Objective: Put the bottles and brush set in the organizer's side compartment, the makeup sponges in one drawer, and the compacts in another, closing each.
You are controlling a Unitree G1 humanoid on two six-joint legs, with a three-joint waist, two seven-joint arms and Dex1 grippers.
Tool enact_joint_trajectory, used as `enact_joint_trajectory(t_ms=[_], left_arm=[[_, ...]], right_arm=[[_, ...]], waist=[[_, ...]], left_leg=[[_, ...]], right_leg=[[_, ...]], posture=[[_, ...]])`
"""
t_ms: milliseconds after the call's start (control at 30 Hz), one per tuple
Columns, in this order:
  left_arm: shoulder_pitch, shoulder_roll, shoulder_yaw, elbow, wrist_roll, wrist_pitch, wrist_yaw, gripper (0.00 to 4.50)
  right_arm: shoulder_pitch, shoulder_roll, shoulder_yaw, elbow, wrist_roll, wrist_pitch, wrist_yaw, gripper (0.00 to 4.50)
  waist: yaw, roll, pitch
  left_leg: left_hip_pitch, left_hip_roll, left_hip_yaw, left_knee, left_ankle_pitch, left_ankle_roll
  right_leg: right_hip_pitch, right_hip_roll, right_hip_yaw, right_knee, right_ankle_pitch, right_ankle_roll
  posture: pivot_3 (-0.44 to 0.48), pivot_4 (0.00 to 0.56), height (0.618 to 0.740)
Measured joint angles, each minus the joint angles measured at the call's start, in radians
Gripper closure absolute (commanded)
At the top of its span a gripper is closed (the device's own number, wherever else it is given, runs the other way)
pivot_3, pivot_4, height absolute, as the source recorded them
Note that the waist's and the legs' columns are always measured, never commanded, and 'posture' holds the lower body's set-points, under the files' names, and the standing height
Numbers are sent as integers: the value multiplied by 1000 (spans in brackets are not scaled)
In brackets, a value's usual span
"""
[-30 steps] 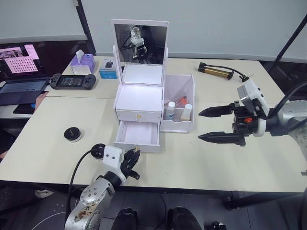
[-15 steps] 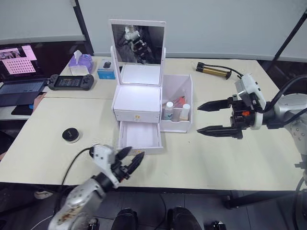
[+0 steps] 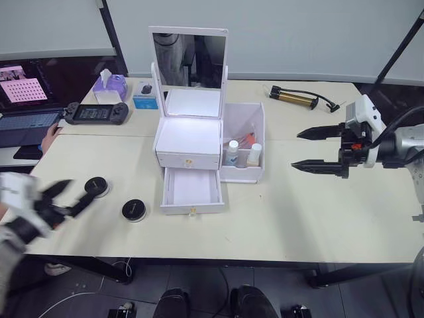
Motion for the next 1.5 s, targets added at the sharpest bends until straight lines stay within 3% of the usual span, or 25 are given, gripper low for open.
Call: enact_joint_trajectory(t_ms=[133,267,467,567,833,933,1133,1333,1500], left_arm=[[-29,111,39,247,83,-87,-98,19],[-57,163,52,442,150,-170,-151,19],[-113,194,58,539,185,-237,-190,19],[-132,196,50,530,190,-237,-200,19],[-106,159,4,230,145,-73,-217,19],[-55,68,-17,34,100,17,-177,19],[29,-150,-103,-195,89,73,-28,19],[42,-299,-276,-313,159,49,85,19],[-1,-318,-361,-306,253,18,157,19]], right_arm=[[39,14,-21,178,-55,-90,-29,0],[119,27,-46,304,-83,-152,-49,0],[151,24,-110,269,-62,-139,-38,0],[114,22,-110,220,-29,-42,-21,0],[-25,41,-50,-69,89,252,3,0],[-99,45,-19,-180,184,368,54,0],[-205,49,-16,-258,271,443,94,0],[-205,46,9,-277,280,462,102,0],[-198,46,6,-280,269,437,82,0]], waist=[[2,0,0],[3,1,0],[-4,1,1],[-9,2,1],[-18,2,1],[-18,3,1],[-13,2,1],[0,1,0],[1,1,0]], left_leg=[[0,2,4,0,0,0],[0,3,7,0,0,0],[1,6,10,-1,0,-1],[2,6,11,-1,0,-1],[2,7,11,-2,-1,-1],[2,7,11,-2,-1,-1],[3,6,10,-2,-1,-1],[3,4,9,-1,0,-1],[3,4,9,-1,0,-1]], right_leg=[[-1,0,-1,0,0,-1],[-2,-1,0,1,0,-1],[-3,0,1,2,0,-2],[-3,0,1,2,0,-2],[-4,-1,2,5,0,-3],[-4,-1,3,5,0,-3],[-2,-1,3,4,0,-3],[-1,-1,4,4,1,-3],[-1,0,5,4,1,-3]], posture=[[0,150,689],[0,150,689],[0,150,689],[0,150,689],[0,150,689],[0,150,689],[0,150,689],[0,150,689],[0,150,689]])
